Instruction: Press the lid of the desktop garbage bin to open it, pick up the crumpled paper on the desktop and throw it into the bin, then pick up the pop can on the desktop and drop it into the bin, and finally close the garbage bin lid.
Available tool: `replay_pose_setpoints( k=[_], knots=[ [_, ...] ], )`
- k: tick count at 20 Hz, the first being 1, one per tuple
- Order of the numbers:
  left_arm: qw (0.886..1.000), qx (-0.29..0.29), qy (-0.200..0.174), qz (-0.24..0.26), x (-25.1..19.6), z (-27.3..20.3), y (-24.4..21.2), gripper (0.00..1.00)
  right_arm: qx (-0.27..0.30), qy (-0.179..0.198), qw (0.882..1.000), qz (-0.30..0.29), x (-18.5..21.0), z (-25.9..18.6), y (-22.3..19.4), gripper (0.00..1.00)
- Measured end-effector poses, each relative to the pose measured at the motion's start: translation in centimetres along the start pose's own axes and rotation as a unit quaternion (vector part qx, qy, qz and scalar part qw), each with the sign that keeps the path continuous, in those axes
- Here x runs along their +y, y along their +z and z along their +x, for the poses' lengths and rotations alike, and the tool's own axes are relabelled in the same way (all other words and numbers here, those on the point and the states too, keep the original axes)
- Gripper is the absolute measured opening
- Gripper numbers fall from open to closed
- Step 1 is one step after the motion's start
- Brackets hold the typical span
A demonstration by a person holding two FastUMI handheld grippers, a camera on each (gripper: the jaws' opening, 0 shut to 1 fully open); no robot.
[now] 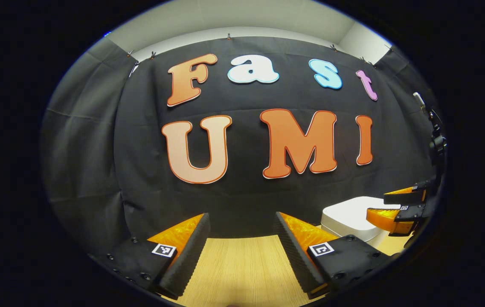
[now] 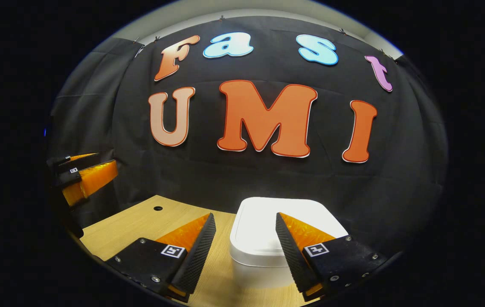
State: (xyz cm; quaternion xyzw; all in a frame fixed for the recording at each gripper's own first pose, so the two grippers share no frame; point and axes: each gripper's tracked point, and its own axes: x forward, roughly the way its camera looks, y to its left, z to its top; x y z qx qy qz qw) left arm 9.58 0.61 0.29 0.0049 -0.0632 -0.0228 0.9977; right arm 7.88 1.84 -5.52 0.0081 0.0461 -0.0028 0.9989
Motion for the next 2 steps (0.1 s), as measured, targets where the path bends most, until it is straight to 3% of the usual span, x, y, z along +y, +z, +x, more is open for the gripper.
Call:
replay_pose_setpoints(
  k=[2],
  knots=[
    [1.000,-0.001,0.000,0.004,-0.15,-0.04,0.09,0.98,-0.005,0.004,1.000,0.000,0.37,-0.26,0.18,0.86]
  ],
)
